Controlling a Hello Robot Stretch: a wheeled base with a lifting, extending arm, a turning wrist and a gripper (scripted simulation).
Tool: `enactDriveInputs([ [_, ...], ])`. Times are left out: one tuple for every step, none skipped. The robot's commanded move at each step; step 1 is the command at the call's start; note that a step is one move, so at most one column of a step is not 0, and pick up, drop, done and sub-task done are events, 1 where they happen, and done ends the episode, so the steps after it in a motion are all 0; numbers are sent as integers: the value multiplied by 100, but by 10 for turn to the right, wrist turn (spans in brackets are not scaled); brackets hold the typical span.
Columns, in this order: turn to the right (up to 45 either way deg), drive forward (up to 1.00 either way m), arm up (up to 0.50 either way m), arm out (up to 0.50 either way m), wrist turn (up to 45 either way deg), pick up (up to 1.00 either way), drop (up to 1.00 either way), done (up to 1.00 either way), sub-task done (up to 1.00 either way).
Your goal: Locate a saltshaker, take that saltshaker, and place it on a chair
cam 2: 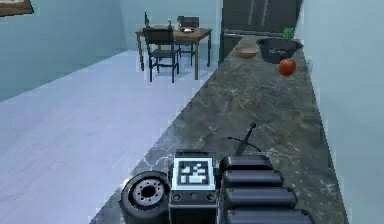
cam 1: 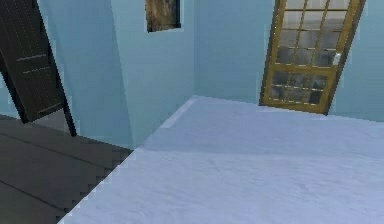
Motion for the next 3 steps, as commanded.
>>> enactDriveInputs([
  [450,0,0,0,0,0,0,0,0],
  [-120,0,0,0,0,0,0,0,0],
  [450,0,0,0,0,0,0,0,0],
])
